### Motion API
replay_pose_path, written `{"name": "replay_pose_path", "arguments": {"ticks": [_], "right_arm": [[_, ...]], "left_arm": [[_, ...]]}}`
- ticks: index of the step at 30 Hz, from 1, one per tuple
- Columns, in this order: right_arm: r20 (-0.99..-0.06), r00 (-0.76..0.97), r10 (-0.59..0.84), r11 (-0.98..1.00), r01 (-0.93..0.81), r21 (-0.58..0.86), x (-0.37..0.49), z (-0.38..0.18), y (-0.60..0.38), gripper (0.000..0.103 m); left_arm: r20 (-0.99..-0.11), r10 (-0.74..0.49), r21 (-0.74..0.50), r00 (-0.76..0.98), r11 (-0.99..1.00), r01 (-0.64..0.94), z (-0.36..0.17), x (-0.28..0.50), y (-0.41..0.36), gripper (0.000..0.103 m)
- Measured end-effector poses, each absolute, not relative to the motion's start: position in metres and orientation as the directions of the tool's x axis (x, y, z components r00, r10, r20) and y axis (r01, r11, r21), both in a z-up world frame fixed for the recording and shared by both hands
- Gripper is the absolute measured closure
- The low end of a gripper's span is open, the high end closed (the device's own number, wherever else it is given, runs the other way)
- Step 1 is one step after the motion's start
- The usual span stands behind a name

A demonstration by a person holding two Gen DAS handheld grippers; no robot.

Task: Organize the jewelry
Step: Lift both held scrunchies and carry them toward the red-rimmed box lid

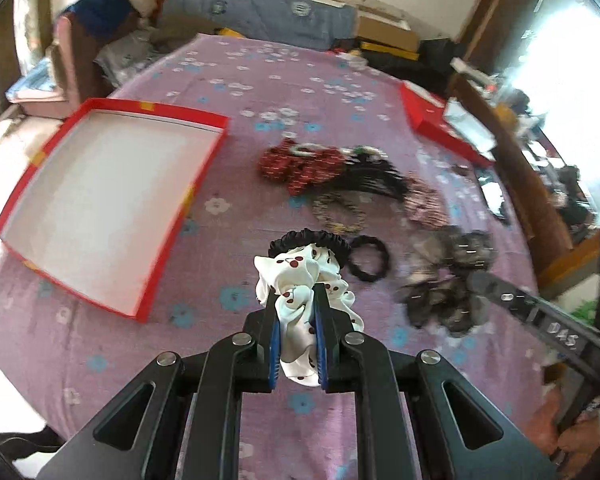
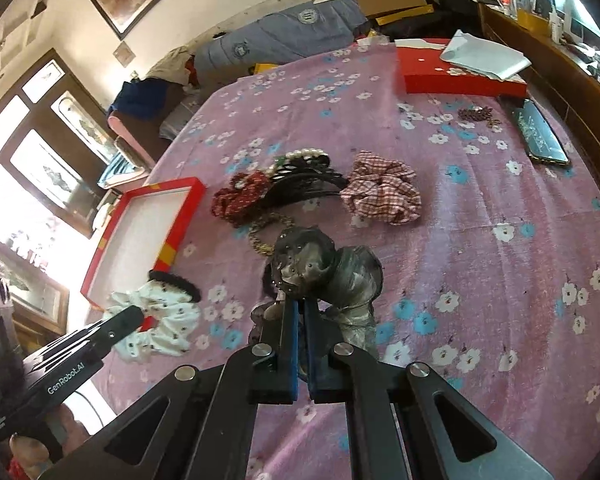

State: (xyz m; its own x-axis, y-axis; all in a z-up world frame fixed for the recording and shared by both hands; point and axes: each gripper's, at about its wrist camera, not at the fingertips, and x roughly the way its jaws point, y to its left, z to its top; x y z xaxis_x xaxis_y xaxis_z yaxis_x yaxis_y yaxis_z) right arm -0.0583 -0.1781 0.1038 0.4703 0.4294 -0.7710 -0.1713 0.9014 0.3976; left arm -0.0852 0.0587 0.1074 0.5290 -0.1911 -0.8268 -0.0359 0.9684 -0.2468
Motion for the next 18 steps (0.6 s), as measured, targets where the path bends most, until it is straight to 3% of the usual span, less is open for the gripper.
{"name": "replay_pose_path", "arguments": {"ticks": [4, 6, 7, 8, 10, 11, 18], "right_arm": [[-0.796, 0.422, 0.435, 0.899, -0.15, 0.411, -0.055, 0.085, -0.175, 0.097], [-0.81, 0.409, 0.42, 0.905, -0.127, 0.405, -0.054, 0.077, -0.178, 0.097], [-0.818, 0.402, 0.412, 0.908, -0.109, 0.404, -0.054, 0.073, -0.181, 0.088], [-0.821, 0.401, 0.406, 0.91, -0.093, 0.405, -0.054, 0.07, -0.185, 0.072], [-0.824, 0.418, 0.382, 0.916, -0.054, 0.398, -0.055, 0.067, -0.196, 0.05], [-0.824, 0.425, 0.375, 0.917, -0.041, 0.396, -0.056, 0.067, -0.201, 0.047], [-0.832, 0.42, 0.364, 0.917, -0.003, 0.4, -0.057, 0.06, -0.219, 0.047]], "left_arm": [[-0.851, -0.203, -0.25, 0.483, 0.968, -0.033, 0.093, -0.083, 0.055, 0.085], [-0.859, -0.184, -0.235, 0.478, 0.971, -0.049, 0.088, -0.081, 0.058, 0.074], [-0.859, -0.179, -0.235, 0.479, 0.97, -0.059, 0.087, -0.082, 0.06, 0.069], [-0.858, -0.178, -0.24, 0.482, 0.968, -0.071, 0.087, -0.082, 0.063, 0.062], [-0.852, -0.192, -0.269, 0.486, 0.959, -0.092, 0.086, -0.082, 0.071, 0.059], [-0.851, -0.197, -0.279, 0.488, 0.955, -0.101, 0.086, -0.083, 0.075, 0.058], [-0.852, -0.204, -0.299, 0.482, 0.946, -0.128, 0.079, -0.092, 0.094, 0.05]]}}
